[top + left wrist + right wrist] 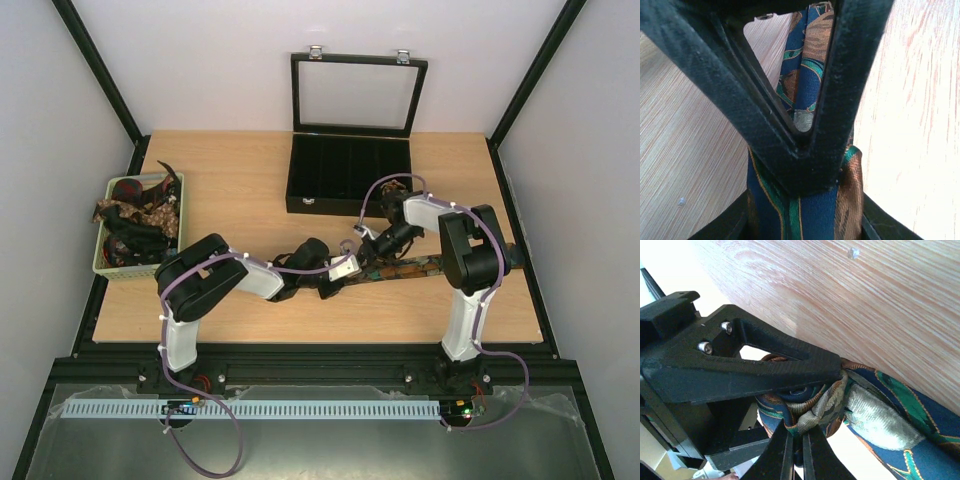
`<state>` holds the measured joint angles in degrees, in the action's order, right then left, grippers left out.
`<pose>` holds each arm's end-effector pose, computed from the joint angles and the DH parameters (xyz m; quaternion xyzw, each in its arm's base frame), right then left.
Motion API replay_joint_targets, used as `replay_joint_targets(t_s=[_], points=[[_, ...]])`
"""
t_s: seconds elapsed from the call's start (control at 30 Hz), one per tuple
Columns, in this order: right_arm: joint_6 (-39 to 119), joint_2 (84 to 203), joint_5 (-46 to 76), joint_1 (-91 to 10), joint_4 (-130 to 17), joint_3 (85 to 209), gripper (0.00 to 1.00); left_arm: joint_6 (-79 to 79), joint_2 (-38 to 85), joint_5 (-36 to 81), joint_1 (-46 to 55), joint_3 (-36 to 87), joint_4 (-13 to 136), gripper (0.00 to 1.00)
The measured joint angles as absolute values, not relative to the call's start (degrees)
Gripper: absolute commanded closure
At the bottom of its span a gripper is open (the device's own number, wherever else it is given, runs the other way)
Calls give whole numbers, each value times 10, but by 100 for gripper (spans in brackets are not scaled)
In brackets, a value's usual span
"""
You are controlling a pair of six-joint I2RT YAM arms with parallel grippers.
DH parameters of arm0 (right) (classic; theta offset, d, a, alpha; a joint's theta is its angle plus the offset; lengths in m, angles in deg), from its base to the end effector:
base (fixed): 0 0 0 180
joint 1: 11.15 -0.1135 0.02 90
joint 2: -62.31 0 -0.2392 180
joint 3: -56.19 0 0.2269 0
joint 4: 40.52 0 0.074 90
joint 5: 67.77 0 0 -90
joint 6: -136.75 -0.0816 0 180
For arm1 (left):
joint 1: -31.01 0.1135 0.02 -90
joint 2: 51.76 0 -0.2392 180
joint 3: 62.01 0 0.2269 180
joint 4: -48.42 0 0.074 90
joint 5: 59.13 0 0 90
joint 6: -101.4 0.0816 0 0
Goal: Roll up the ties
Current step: Roll the tie at the center of the board.
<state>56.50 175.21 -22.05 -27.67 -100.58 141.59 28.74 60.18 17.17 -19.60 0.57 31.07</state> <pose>0.2906 0.1456 0.0968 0.2183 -0.9000 -0.3773 0.0026 0.2307 -0.3115 0.0820 0.5332 0.6879 -0.2377 0.4313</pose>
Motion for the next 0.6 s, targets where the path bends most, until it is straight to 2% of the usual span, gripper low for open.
replay_joint_targets(t_s=[0.13,0.2,0.33,0.6], points=[[565,1752,-212,-276,-1003,1409,99,291,602,169,-194,6,311,36],[565,1751,-206,-271,-998,1400,99,292,597,162,-189,1,309,30],[567,1752,-194,-252,-990,1382,99,290,587,138,-180,-9,312,26],[568,1768,-184,-234,-980,1375,99,271,587,102,-176,-14,303,25]])
